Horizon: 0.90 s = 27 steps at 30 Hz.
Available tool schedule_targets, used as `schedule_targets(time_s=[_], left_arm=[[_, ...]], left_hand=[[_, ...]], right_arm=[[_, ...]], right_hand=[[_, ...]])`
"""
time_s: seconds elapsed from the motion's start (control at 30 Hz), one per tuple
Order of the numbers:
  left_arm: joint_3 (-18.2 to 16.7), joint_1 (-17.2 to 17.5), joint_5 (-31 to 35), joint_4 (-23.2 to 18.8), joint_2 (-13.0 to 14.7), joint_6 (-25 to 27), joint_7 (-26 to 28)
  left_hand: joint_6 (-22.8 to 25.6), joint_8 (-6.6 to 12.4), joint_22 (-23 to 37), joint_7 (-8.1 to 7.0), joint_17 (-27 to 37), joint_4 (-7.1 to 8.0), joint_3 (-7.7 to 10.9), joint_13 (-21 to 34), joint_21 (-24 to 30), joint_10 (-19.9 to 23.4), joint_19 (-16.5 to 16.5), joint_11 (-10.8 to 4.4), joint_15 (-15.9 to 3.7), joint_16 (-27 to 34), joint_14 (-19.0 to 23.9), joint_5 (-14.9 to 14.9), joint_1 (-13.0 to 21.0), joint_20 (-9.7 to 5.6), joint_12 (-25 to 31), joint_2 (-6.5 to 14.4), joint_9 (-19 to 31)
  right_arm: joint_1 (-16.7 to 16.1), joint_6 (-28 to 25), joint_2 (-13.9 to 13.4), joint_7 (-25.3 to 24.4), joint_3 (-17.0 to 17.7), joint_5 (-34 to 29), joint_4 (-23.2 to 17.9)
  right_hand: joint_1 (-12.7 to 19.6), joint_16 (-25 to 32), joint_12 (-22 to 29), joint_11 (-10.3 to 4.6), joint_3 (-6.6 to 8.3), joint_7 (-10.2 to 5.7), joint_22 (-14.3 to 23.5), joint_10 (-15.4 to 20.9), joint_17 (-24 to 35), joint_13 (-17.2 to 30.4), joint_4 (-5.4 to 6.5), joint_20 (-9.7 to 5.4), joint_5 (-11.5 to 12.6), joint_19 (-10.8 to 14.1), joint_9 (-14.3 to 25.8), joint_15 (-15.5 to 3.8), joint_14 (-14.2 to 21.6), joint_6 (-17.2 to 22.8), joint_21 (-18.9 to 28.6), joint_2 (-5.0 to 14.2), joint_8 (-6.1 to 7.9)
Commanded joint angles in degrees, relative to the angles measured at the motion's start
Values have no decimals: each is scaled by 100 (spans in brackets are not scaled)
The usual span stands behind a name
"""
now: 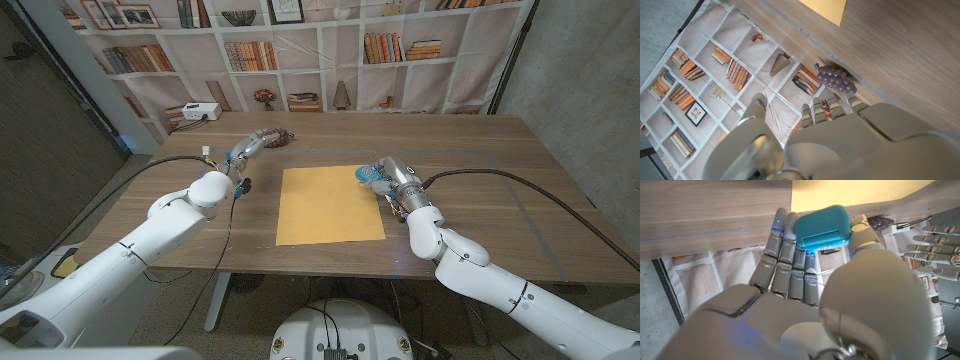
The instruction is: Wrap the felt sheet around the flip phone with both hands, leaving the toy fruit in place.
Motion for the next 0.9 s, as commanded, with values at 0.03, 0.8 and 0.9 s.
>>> schedule_targets(time_s=[0.03,0.8,0.9], left_arm=[[273,-208,497,-767,630,1121,-1],[1132,-1077,1381,-734,973,2109,-890],[1235,-1203,1472,-663,957,2130,-1019]], left_hand=[[125,51,3,3,13,-115,53,31,85,94,207,-33,-58,-18,86,11,213,-36,46,18,25],[559,113,2,-24,5,-211,143,49,193,572,624,-91,-154,-8,470,3,780,-83,131,-34,38],[593,117,3,-27,4,-213,152,49,185,604,610,-116,-162,-16,480,5,832,-69,134,-35,39]], right_arm=[[60,356,139,205,-220,-159,75],[189,763,851,12,-552,-209,662],[224,853,929,-58,-596,-220,797]], right_hand=[[1204,-35,179,-1012,393,-1024,27,1189,41,552,2,-114,26,71,27,-1937,1409,1318,55,1228,-16],[1225,-86,151,-1029,394,-1001,16,1246,175,507,18,-131,24,64,19,-1932,1499,1388,248,1182,-109],[1226,-95,155,-1027,394,-1001,14,1257,191,513,19,-130,24,65,19,-1929,1504,1407,272,1175,-115]])
